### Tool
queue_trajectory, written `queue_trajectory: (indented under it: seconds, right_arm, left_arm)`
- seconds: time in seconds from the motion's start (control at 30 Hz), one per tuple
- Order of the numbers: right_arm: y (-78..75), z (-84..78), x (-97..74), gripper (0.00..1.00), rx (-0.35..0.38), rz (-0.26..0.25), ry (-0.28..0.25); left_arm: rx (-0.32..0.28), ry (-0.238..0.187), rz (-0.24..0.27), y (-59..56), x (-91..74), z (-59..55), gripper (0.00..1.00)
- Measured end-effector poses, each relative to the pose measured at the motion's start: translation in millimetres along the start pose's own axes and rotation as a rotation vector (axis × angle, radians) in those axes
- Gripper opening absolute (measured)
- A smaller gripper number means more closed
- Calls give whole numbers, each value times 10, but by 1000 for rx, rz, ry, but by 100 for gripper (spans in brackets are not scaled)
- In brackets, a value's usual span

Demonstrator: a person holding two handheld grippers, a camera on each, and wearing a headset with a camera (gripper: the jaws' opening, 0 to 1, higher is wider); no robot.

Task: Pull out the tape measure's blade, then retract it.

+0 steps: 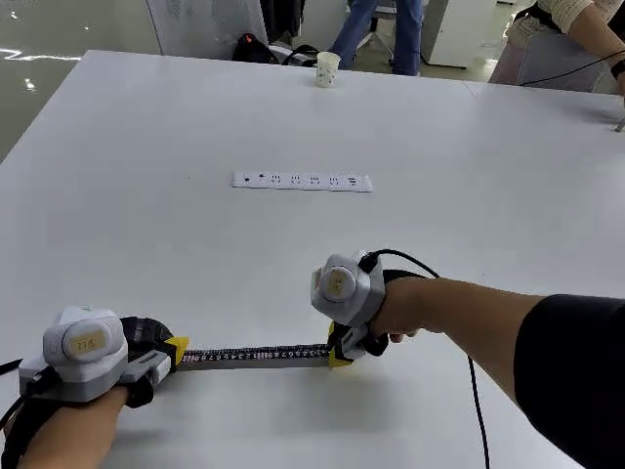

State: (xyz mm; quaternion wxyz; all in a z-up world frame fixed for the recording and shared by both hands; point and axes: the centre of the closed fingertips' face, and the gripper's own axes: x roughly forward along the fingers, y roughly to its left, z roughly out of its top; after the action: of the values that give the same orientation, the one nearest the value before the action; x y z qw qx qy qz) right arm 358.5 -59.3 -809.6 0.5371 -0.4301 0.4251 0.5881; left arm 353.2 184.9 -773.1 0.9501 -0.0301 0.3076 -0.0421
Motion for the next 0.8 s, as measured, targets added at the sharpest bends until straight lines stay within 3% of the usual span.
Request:
queue_trajectory:
  seconds: [0.8]
  right_arm:
    - [-1, 77, 27, 11, 1, -4, -15]
  left_arm:
    - [-3, 6, -2, 28, 34, 20, 63]
